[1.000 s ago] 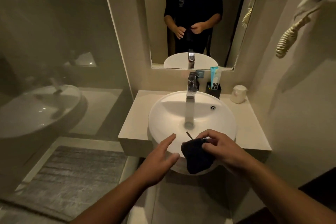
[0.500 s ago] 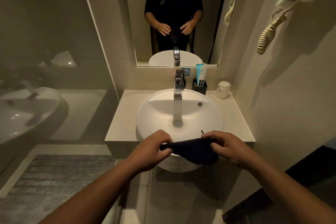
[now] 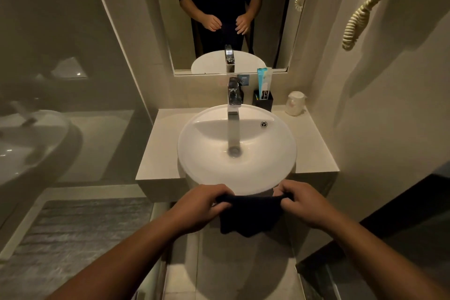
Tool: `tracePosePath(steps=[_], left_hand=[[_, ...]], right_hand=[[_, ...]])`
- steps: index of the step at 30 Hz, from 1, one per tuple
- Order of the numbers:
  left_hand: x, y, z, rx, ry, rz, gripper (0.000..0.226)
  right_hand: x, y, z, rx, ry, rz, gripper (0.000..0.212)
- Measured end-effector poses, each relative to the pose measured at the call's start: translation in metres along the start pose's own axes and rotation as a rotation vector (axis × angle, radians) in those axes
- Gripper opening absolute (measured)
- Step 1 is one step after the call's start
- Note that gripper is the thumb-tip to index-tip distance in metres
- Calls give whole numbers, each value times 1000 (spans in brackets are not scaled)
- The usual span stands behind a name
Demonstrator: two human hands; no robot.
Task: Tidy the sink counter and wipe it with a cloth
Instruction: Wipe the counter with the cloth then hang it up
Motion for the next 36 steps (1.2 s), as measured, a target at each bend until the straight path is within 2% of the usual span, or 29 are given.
tracePosePath(steps=[5, 8, 11, 16, 25, 28, 31, 33, 36], left_hand=[[21, -11, -14, 69, 88, 110, 18], [45, -36, -27, 35, 69, 179, 16], [73, -69, -42, 0, -66, 243, 18], [106, -94, -63, 52, -221, 333, 23], [112, -91, -69, -11, -385, 329, 27], [103, -88, -66, -89, -443, 279, 40], [79, -75, -73, -75, -379, 7, 51], [73, -65, -84, 22, -431, -162, 53], [84, -62, -94, 79, -493, -129, 40]], right_hand=[[-26, -11, -19, 33, -181, -158, 9], [-40, -42, -34, -4, -87, -220, 10], [-48, -82, -54, -26, 74, -229, 8], [-55, -119, -78, -25, 289, -226, 19], [-61, -121, -87, -32, 369, -258, 28], [-57, -114, -87, -105, 418, -182, 42], [-48, -96, -91, -51, 325, 64, 59], [-46, -83, -100, 62, 412, 233, 57], [-49, -78, -105, 86, 516, 290, 45]])
Point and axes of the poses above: each hand's wrist, its own y-axis away from the middle knuckle, its own z-axis out of the back of the hand, x = y × z, the point moved 4 cm from there along -y, towards the middle knuckle, and after that the axes turned 13 degrees about -x, right-handed, at the moved point
